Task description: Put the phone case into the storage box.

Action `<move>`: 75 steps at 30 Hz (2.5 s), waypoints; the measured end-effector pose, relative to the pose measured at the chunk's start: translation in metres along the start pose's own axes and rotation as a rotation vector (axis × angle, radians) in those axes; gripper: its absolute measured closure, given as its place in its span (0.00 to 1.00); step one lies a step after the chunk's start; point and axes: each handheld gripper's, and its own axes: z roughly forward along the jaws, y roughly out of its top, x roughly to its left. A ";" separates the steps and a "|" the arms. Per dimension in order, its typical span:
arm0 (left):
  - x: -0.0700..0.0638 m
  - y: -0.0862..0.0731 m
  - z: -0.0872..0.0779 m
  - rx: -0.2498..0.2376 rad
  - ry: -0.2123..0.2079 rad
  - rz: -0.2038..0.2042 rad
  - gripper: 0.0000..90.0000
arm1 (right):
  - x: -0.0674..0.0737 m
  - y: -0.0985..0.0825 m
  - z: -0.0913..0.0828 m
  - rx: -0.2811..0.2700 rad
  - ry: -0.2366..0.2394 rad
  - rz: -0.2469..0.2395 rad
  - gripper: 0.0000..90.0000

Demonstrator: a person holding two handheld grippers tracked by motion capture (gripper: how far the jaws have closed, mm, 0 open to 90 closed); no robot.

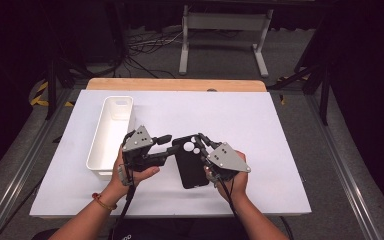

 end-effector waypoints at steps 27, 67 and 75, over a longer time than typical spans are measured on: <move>0.000 0.003 -0.016 -0.097 0.044 0.039 0.91 | 0.008 0.007 -0.004 -0.028 0.041 0.003 0.85; 0.011 0.011 -0.034 -0.132 0.092 0.054 0.91 | -0.032 -0.061 -0.053 0.131 0.061 0.037 0.24; 0.014 0.015 -0.033 -0.132 0.088 0.058 0.91 | -0.035 -0.073 -0.054 0.151 0.046 0.051 0.13</move>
